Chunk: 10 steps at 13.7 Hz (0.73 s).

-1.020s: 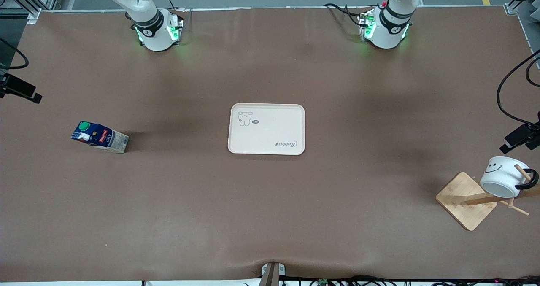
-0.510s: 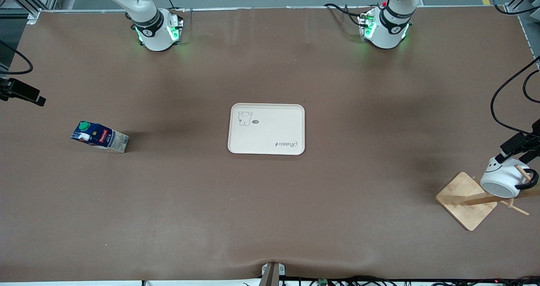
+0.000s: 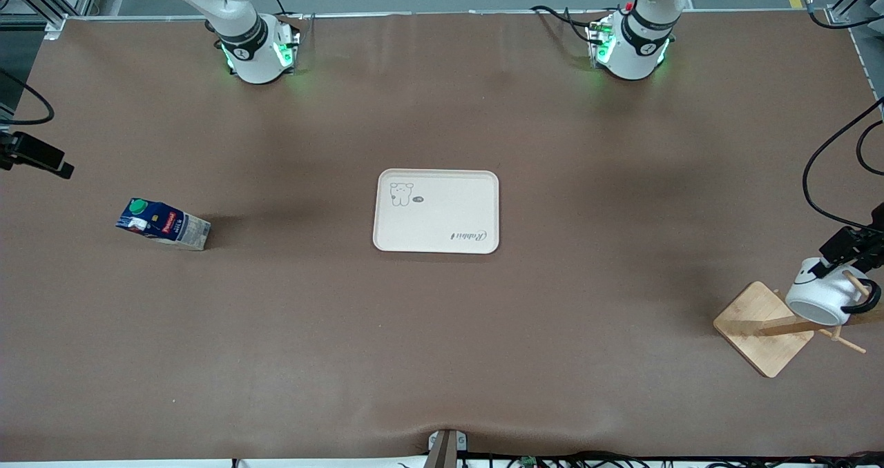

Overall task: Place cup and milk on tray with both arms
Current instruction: 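Grasp the mug rim with the left gripper while the right gripper grasps the milk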

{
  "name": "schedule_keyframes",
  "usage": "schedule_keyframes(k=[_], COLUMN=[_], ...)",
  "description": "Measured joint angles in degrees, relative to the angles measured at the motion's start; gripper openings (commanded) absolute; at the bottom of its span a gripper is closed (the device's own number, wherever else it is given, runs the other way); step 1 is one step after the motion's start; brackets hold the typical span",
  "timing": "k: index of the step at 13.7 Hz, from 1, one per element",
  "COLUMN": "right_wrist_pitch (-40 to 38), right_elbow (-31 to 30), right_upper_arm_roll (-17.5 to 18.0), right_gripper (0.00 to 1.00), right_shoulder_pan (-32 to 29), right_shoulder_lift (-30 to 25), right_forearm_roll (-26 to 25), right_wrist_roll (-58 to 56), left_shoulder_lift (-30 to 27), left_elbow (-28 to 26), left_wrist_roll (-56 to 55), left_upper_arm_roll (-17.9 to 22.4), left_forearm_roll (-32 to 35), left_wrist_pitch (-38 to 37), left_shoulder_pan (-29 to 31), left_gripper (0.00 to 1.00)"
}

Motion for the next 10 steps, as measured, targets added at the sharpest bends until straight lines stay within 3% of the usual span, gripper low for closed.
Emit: schedule_keyframes(k=[6,10], right_wrist_pitch=[2.4,4.5], right_elbow=[0.0,0.0], right_upper_arm_roll=[0.1,0.1], right_gripper=[1.0,1.0], right_shoulder_pan=[0.0,0.0], right_shoulder_lift=[2.1,3.4], right_forearm_roll=[0.0,0.0], right_wrist_roll=[0.0,0.0], left_shoulder_lift=[-0.5,-0.7], left_elbow=[0.3,0.2], left_wrist_roll=[0.2,0.2], left_upper_arm_roll=[-0.8,-1.2], left_forearm_roll=[-0.4,-0.4], left_wrist_pitch=[-1.3,-1.8], left_shoulder_pan=[-0.4,-0.6], left_gripper=[0.0,0.0])
